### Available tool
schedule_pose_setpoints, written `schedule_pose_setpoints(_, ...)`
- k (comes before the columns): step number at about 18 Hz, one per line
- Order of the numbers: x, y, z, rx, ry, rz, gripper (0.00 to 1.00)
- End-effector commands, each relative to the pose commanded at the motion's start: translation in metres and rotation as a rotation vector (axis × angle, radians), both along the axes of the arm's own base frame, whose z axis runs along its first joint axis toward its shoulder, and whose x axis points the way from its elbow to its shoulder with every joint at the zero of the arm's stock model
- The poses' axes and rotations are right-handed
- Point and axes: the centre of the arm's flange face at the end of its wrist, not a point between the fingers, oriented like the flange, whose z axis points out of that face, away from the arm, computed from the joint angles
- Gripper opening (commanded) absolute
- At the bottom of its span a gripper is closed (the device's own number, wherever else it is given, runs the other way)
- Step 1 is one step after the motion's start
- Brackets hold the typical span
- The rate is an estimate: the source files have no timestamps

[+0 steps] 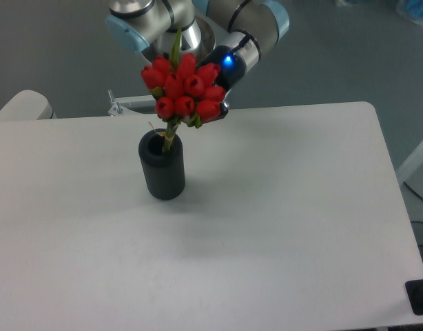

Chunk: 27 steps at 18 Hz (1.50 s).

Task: Insert the flowers into the vase
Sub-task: 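Lower the tulip stems down into the black vase, then open the gripper and release the tulips in the vase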

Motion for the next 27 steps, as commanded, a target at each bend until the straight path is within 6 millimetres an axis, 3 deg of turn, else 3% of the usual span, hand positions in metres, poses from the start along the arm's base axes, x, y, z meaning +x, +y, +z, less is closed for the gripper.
schedule_pose_setpoints(5, 0.011, 0.001, -0.012, 0.003, 0.009, -0.013, 0.33)
schedule_pose_setpoints(8, 0.016, 0.001, -0.018, 0.004, 0.018, -0.017, 0.48)
schedule_pose_setpoints(9, 0.017, 0.000, -0.021, 0.007, 0.025, -0.018, 0.59)
schedule_pose_setpoints(14, 0.023, -0.002, -0.031, 0.011, 0.038, -0.018, 0.81)
schedule_pose_setpoints(27, 0.028, -0.008, -0.046, -0.047, 0.078, -0.034, 1.00)
